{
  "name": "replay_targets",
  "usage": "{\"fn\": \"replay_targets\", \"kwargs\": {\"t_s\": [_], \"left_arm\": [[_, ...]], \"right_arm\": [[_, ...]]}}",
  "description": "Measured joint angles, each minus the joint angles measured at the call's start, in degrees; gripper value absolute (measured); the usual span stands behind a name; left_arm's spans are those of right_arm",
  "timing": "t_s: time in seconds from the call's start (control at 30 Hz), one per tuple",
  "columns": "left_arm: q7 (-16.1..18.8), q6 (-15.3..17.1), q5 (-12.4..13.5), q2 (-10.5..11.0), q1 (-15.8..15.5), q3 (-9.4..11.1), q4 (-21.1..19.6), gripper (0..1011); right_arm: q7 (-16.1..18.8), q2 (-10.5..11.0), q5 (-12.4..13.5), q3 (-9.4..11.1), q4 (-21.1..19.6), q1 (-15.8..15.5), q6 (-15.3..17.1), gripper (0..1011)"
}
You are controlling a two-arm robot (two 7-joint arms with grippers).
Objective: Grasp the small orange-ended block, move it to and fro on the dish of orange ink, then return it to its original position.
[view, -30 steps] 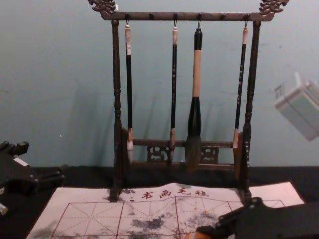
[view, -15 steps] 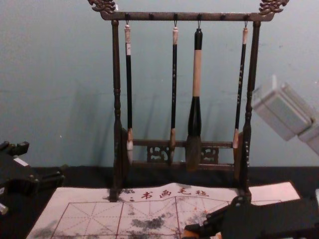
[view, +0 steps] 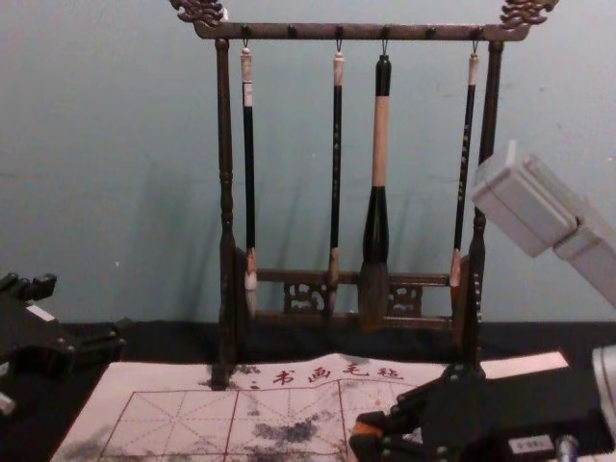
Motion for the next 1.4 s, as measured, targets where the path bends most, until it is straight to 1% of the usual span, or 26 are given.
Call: {"fn": "replay_targets", "kwargs": {"t_s": [0.2,0.33,0.6,0.8,1.03,1.4], "left_arm": [[0.0,0.0,0.0,0.0,0.0,0.0,0.0,1001],[0.0,0.0,0.0,0.0,0.0,0.0,0.0,1001],[0.0,0.0,0.0,0.0,0.0,0.0,0.0,1001],[0.0,0.0,0.0,0.0,0.0,0.0,0.0,1001],[0.0,0.0,0.0,0.0,0.0,0.0,0.0,1001],[0.0,0.0,0.0,0.0,0.0,0.0,0.0,1001]], "right_arm": [[-0.4,-0.1,0.0,0.3,0.5,0.2,0.1,106],[-0.6,0.1,0.2,0.7,0.5,0.1,0.3,106],[-0.6,1.6,1.2,1.7,-0.7,-1.2,0.8,106],[-0.2,2.5,1.8,1.9,-1.8,-1.9,0.9,106],[0.4,2.8,2.4,1.6,-2.6,-2.4,1.0,106],[1.0,2.3,2.3,0.3,-2.7,-1.7,1.0,106]]}}
